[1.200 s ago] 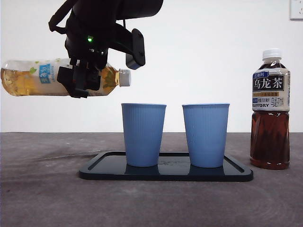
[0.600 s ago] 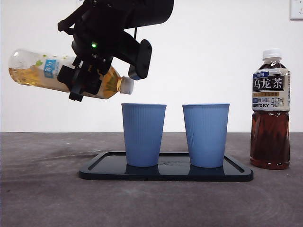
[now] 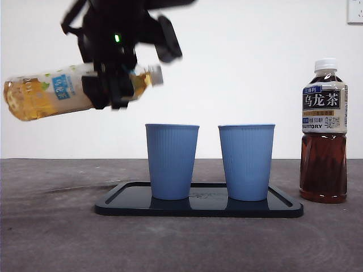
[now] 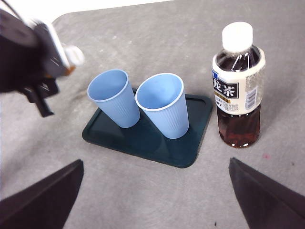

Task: Pour the drink into the cup

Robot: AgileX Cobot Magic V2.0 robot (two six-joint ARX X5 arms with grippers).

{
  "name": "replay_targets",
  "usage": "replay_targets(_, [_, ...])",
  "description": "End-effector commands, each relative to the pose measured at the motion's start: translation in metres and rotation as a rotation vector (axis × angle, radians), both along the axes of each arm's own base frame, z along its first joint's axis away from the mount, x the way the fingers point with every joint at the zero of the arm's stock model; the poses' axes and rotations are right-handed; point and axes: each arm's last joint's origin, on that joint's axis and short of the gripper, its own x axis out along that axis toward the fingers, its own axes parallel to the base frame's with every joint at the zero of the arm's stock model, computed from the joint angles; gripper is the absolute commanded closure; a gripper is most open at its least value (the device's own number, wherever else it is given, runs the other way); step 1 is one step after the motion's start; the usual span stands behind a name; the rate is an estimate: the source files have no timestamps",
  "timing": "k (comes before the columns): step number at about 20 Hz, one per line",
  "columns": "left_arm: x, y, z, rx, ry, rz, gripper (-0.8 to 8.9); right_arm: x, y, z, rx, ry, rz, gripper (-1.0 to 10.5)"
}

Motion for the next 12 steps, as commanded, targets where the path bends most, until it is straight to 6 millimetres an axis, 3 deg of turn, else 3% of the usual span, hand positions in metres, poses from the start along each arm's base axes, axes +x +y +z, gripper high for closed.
replay_targets(1, [-0.005, 0.011, 0.026, -0.294, -0.057, 0.104, 6.31, -0.001, 0.001, 0.003, -0.019, -0.037, 0.051, 4.6])
replay_targets(8, [-0.023, 0.070, 0.079, -0.777, -0.132, 0.187, 6.32, -0.002, 0.003, 0.004, 0.015, -0.050, 0.150, 4.6])
replay_targets(12, [-0.045, 0.098, 0.077, -1.024, -0.228, 0.095, 6.31, -0.002, 0.004, 0.006, 0.031, -0.065, 0.179, 4.6])
